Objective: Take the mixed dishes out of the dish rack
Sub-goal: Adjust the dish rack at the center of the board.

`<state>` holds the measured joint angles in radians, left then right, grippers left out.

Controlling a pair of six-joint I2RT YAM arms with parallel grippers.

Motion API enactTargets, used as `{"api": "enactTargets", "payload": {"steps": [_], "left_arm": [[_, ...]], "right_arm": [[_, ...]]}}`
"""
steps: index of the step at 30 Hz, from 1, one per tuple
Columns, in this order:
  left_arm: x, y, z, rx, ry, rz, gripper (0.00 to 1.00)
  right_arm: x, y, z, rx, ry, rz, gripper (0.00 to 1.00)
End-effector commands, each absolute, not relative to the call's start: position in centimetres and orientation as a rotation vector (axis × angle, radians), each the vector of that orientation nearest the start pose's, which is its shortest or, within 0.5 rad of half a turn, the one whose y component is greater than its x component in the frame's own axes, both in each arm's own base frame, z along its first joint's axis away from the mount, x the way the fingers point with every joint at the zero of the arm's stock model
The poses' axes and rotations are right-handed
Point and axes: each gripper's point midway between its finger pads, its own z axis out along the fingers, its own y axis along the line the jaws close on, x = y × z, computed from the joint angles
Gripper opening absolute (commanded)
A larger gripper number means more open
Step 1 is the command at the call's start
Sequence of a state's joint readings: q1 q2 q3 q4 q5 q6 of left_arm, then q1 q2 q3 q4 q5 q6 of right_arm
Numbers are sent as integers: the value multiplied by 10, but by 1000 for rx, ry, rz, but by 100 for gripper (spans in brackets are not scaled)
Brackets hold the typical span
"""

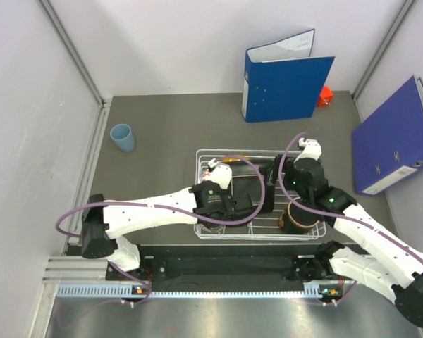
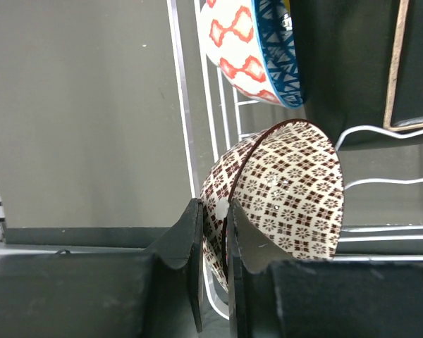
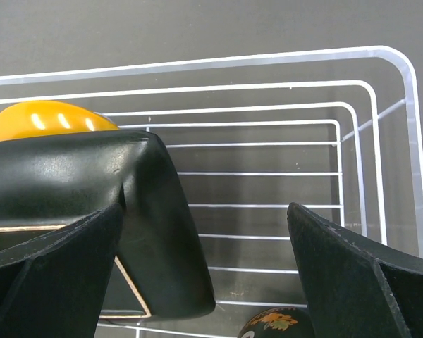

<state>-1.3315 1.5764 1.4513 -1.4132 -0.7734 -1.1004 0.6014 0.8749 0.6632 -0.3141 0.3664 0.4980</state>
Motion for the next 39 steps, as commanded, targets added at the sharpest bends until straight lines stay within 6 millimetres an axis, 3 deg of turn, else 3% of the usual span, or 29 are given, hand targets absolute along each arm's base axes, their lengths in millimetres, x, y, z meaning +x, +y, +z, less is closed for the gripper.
{"api": "enactTargets", "payload": {"steps": [1, 11, 22, 25, 30, 33, 39], "left_arm": [[162, -212, 237, 114, 2244, 89, 0], [155, -207, 202, 75, 2269, -4, 0], [160, -213, 157, 184, 2254, 330, 0], [163, -214, 152, 201, 2236, 400, 0], [165, -222, 151, 208, 2233, 372, 0], [166, -224, 154, 203, 2227, 355, 0], [166, -226, 158, 191, 2226, 333, 0]], "right_arm": [[278, 144, 197, 104, 1995, 362, 100], [277, 145, 195, 109, 1998, 377, 100], [276, 143, 189, 116, 2010, 362, 100], [275, 134, 194, 154, 2008, 321, 100], [275, 96, 200, 260, 2018, 96, 100], [277, 83, 192, 291, 2040, -19, 100], [277, 76, 156, 309, 2136, -142, 100]]}}
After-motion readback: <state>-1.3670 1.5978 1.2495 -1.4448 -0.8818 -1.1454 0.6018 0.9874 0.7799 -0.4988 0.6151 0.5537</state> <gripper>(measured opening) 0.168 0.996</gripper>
